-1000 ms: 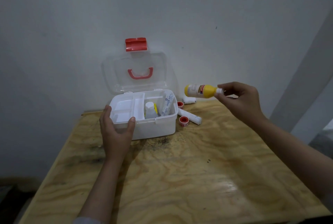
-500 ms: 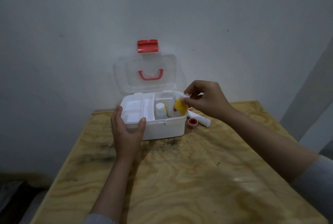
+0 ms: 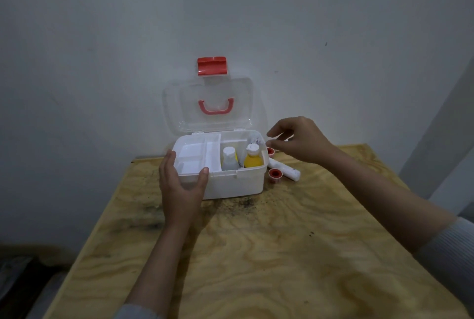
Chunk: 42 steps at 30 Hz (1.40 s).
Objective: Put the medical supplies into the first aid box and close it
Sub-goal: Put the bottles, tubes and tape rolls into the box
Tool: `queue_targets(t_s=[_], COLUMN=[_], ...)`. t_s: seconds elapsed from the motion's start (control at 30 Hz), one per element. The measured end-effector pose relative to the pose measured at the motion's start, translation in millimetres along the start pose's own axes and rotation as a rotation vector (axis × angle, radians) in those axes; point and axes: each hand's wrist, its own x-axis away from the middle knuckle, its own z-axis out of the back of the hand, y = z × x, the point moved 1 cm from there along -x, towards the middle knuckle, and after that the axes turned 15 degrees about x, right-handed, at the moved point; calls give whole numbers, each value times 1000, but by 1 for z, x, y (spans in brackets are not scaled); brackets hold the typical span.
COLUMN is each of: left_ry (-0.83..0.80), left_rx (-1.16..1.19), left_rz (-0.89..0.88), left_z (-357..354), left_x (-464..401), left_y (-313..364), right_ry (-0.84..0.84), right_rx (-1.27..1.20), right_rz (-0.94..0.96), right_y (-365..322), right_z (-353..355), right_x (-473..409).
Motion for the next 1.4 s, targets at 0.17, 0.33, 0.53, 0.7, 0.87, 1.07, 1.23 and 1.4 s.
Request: queue_targets(t_s=[0.17,0.33,0.53,0.7,0.87,1.07,1.23,1.4], left_ry=[-54,-89,-210,-348,-381,-379,-361,-354], left_rx=[-103,-189,-268,-541,-614,-579,-514,-469], left_rz=[14,64,69,75,52,64,85,102], left_z=[5,11,12,9,9,9,9,8], left_x=[-4,-15,-32,-44,-41,-40,-41,-40], left_y=[4,14,23,13,12,11,7,11], right_ry=[-55,-149,-60,10,109,231,338,405], right_rx=[76,168,207,179,113,23,4,-77], right_rz=[-125,-186,-190,-193,-189,-158,-130,-98], right_y=[38,62,67,73,74,70,59,35], right_z=[-1,-28,-56,-60,-52,-26,3,25], right_x=[19,41,54,58,61,54,50,37])
